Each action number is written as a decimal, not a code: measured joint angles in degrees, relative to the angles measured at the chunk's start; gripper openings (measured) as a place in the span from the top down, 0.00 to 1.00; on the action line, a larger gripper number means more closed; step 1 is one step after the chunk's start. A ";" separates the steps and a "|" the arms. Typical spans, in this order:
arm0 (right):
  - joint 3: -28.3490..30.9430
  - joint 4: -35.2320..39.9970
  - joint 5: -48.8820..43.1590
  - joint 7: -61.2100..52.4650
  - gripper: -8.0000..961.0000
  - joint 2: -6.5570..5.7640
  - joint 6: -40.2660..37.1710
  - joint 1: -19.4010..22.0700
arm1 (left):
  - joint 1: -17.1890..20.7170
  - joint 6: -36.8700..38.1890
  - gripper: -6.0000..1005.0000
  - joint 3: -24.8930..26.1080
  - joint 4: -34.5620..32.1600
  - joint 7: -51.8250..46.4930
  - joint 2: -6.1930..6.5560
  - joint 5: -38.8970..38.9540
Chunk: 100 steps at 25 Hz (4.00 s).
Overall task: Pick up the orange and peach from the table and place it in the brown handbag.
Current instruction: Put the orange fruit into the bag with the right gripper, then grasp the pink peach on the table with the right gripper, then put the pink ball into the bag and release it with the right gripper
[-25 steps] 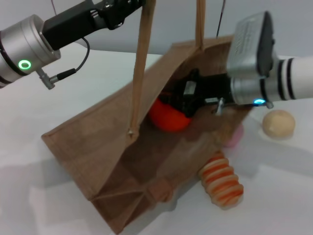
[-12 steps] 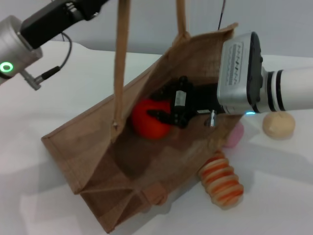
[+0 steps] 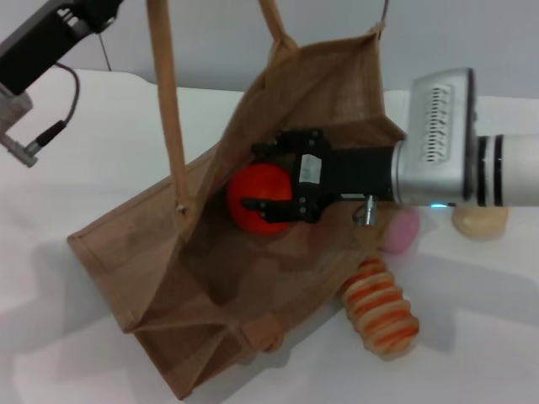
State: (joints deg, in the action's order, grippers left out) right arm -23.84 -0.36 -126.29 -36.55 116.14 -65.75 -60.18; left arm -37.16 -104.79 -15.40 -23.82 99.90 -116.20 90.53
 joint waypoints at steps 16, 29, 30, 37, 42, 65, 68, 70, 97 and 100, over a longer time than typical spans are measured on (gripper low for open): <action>15.11 13.75 0.01 0.46 0.22 -0.62 -25.34 15.21 | 6.09 2.18 0.88 9.50 0.08 3.41 -0.11 -0.03; 17.34 16.59 -8.10 -11.36 0.22 -0.93 -12.17 16.60 | 6.94 5.34 0.88 9.69 0.10 4.25 -0.17 -0.03; 17.34 17.02 -9.71 -13.00 0.22 -0.95 -11.94 16.31 | 6.93 5.35 0.88 9.70 0.10 4.25 -0.17 -0.03; 17.27 18.38 -20.04 -21.95 0.22 -0.92 -7.20 13.53 | 6.76 5.42 0.88 9.70 0.09 4.25 -0.17 -0.02; 17.19 18.03 -24.70 -25.58 0.22 -0.80 -4.17 11.83 | 6.67 5.48 0.88 9.70 0.09 4.25 -0.17 -0.15; 15.14 18.36 -28.91 -32.20 0.43 -0.80 -5.66 10.06 | 6.50 5.83 0.88 9.69 0.09 4.11 -0.17 -0.56; 14.92 18.42 -28.91 -31.86 0.46 -0.83 -6.21 10.06 | 6.49 5.87 0.88 9.69 0.09 4.11 -0.17 -0.56; 14.62 18.45 -28.84 -31.67 0.47 -0.79 -6.68 10.08 | 6.48 5.90 0.88 9.68 0.09 4.08 -0.17 -0.60; 14.46 25.49 -15.51 -23.67 0.70 -0.62 -31.05 11.39 | 4.51 6.80 0.88 8.91 1.08 4.25 -0.02 -2.38; 12.77 23.87 -15.33 -22.44 0.71 -0.40 -31.47 8.81 | 3.27 7.06 0.88 8.91 1.62 4.25 -0.03 -3.55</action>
State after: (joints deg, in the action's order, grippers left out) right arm -11.08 23.51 -141.62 -58.99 115.74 -97.22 -51.37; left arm -33.89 -97.73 -6.49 -22.20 104.15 -116.23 86.98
